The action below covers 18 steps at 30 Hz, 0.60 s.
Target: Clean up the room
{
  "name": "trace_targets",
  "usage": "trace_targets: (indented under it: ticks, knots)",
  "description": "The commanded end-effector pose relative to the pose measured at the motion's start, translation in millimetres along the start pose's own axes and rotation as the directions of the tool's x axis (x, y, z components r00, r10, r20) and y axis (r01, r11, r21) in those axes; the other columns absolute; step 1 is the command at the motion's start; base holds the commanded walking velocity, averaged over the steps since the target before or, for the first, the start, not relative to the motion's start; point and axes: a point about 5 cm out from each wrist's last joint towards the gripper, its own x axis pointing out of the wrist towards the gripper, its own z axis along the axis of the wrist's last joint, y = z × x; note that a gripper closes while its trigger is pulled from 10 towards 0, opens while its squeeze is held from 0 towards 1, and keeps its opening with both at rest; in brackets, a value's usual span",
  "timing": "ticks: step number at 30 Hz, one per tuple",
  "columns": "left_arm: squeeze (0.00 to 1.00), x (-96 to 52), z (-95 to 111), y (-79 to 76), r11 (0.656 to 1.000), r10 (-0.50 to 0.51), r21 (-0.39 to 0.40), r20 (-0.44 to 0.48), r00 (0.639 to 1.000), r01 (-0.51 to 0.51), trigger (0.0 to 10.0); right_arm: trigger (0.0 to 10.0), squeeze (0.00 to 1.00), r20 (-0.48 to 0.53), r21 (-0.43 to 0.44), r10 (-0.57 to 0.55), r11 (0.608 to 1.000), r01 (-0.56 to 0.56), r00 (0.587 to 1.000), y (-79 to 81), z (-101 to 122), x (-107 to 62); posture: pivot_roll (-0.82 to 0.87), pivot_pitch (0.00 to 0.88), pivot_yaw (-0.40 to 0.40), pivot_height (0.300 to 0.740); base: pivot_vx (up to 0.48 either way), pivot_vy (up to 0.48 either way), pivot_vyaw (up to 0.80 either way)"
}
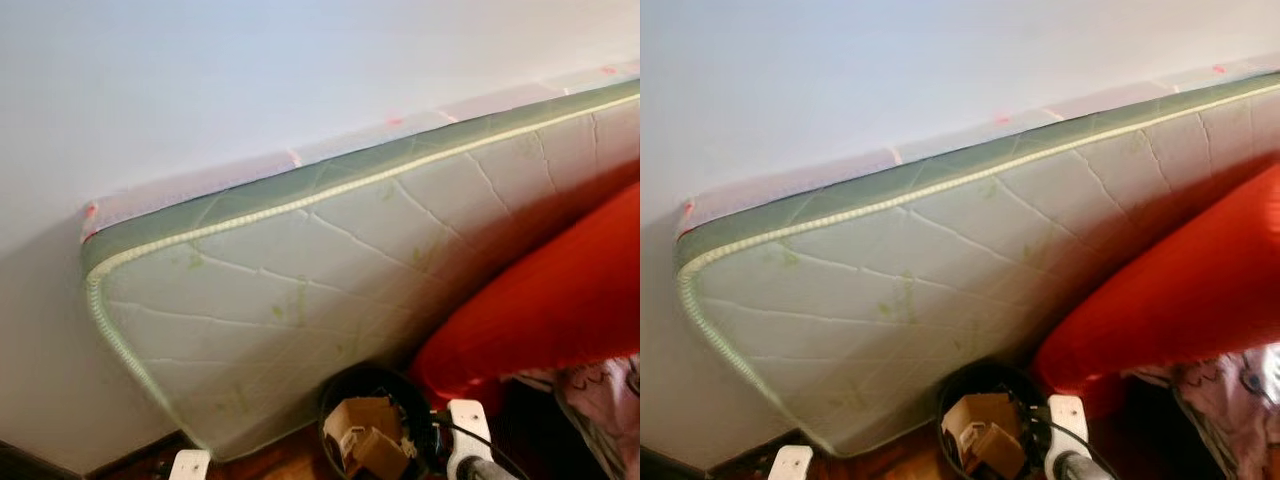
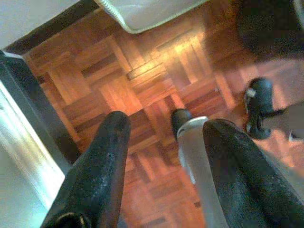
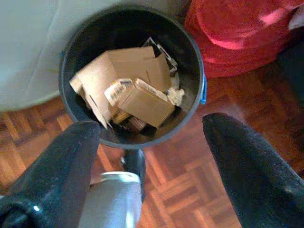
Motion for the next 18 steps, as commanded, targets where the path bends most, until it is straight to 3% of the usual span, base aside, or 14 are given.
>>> trace_targets:
  ticks: [1, 18]
  knots:
    - [0.00, 0.7, 3.6, -3.9, 1.000, -0.016, -0.002, 0.011, 1.000, 0.016, 10.0, 10.0, 0.00, -0.007, 0.010, -0.020, 1.000, 0.020, 1.000, -6.5, -1.5, -1.5, 0.00, 0.018, -0.002, 0.740, 0.000, 0.000, -0.72]
    - [0.00, 0.5, 9.7, 3.0, 0.999, -0.002, -0.035, 0.036, 0.999, 0.003, 10.0, 10.0, 0.00, 0.003, 0.040, -0.052, 0.998, 0.051, 0.999, -7.5, -0.1, -1.2, -0.01, 0.033, 0.002, 0.740, 0.000, 0.000, -0.72]
